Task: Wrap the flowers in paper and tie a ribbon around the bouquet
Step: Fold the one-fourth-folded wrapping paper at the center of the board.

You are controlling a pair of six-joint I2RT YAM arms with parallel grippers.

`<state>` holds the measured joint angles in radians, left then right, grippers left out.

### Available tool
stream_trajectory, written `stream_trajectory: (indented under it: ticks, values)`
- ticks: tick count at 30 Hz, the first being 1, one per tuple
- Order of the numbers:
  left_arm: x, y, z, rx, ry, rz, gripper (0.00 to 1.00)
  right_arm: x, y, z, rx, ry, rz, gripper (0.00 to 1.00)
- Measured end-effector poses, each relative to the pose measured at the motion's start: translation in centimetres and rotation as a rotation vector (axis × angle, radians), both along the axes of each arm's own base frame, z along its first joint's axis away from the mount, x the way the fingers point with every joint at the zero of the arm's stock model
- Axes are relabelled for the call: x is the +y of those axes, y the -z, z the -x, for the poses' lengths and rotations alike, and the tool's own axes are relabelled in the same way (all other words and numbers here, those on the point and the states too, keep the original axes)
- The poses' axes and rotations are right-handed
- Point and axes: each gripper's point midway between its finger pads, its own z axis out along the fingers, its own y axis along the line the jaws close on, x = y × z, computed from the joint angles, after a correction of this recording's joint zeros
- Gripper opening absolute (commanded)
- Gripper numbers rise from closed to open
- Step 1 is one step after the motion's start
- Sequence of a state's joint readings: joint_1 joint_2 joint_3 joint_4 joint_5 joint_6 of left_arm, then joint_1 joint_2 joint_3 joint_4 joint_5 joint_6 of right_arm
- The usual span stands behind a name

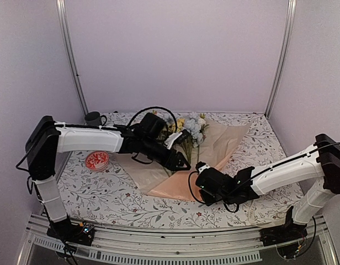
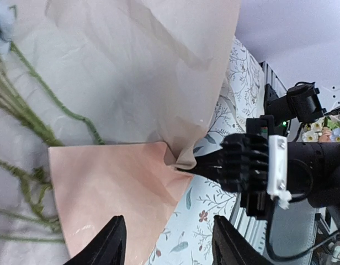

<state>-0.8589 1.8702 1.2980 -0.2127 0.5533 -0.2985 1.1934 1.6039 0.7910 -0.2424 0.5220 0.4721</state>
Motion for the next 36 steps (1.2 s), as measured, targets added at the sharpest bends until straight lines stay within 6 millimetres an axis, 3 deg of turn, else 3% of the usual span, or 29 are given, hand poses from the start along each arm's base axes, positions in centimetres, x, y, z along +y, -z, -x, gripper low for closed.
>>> stream_trajectory:
  ticks: [2,4,10,18,22,32,36]
  values:
    - [1.8,-0.7,-0.1,-0.030,-0.042,-0.016,0.52,0.1,0.0,-0.1,-0.003,-0.009,0.008,0.00]
    - [3.8,0.6,0.4,-0.024,-0.078,-0.062,0.50,0.3,-0.1,-0.2,-0.009,-0.014,0.015,0.00]
    - [8.9,10.8,3.7,0.128,-0.126,-0.297,0.45,1.7,-1.0,-0.8,-0.043,-0.047,0.028,0.00]
    - [7.3,10.8,2.6,0.122,-0.142,-0.213,0.44,6.0,-3.5,0.1,-0.126,-0.184,0.022,0.00]
    - [7.0,10.8,2.3,0.115,-0.143,-0.189,0.43,8.3,-3.5,0.3,-0.153,-0.258,0.034,0.00]
    - [7.8,10.2,2.6,0.081,-0.159,-0.126,0.50,11.5,-0.7,0.6,-0.154,-0.390,0.063,0.00]
    - [8.6,8.4,2.0,0.044,-0.194,-0.099,0.54,11.8,0.8,0.7,-0.142,-0.417,0.090,0.00]
